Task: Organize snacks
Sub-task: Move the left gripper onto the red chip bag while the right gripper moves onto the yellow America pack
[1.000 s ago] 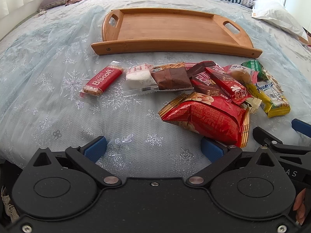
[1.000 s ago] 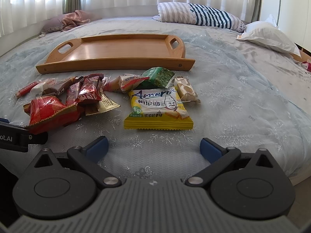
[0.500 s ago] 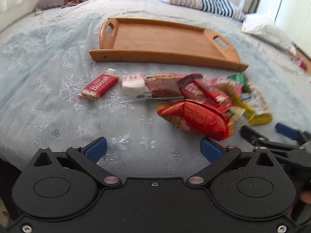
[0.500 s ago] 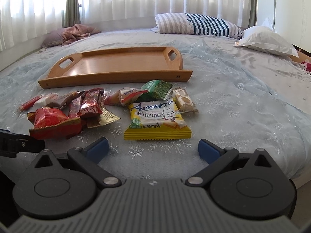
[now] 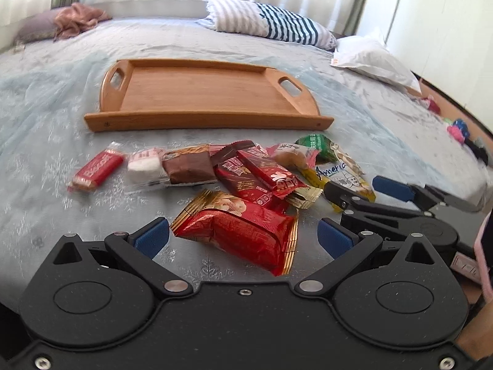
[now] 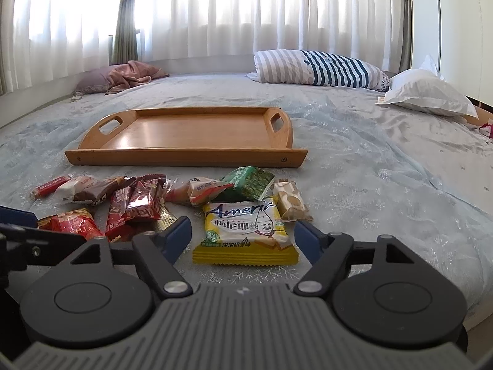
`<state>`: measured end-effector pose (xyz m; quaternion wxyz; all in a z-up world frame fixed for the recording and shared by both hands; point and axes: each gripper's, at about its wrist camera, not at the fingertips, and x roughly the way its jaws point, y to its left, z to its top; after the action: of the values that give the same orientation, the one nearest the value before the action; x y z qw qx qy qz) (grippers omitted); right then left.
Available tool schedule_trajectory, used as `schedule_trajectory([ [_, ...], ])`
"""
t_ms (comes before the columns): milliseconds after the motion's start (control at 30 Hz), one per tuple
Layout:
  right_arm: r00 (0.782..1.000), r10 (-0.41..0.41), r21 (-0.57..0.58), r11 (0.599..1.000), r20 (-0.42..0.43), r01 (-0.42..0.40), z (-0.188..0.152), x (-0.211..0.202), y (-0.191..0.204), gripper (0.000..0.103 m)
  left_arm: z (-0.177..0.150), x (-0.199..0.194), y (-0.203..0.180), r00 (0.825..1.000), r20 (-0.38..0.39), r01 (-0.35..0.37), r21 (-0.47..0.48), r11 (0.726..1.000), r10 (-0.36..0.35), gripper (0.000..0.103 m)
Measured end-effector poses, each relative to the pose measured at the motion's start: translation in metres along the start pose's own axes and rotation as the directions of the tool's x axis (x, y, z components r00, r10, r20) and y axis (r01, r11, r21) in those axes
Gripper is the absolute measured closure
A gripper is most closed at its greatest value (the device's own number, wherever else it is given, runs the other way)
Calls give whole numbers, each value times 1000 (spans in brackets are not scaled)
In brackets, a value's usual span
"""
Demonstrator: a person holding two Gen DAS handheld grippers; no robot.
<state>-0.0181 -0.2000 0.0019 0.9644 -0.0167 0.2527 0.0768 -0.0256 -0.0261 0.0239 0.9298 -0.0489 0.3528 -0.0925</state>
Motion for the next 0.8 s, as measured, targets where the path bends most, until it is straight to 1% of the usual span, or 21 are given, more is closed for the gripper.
schedule_trajectory([
  [100, 1000, 8, 4, 1000, -2, -8, 0, 3, -3, 19, 0, 5, -7, 999, 16, -38, 62, 997, 38, 0],
  [300, 1000, 15, 23, 1000, 2, -15, 0, 7, -7, 19, -1, 12, -11, 996, 28, -85, 116, 990, 82, 1],
  [367, 1000, 14, 21, 1000, 0, -14, 0, 10, -7, 19, -2, 14, -9, 997, 21, -73, 123, 990, 70, 7],
  [400, 1000, 12, 20, 1000, -3, -12, 1, 11, -8, 19, -2, 15, -8, 998, 12, -64, 118, 991, 63, 8],
  [533, 1000, 15, 26, 1000, -16, -14, 1, 17, -9, 19, -1, 18, -4, 999, -4, -48, 88, 995, 49, 9],
  [667, 999, 19, 25, 1000, -31, -18, 1, 21, -10, 19, 1, 17, 1, 1000, -9, -26, 55, 998, 27, 13],
  [800, 999, 29, 23, 999, -45, -28, 0, 25, -8, 19, 1, 17, 2, 1000, -8, -25, 55, 998, 26, 14],
])
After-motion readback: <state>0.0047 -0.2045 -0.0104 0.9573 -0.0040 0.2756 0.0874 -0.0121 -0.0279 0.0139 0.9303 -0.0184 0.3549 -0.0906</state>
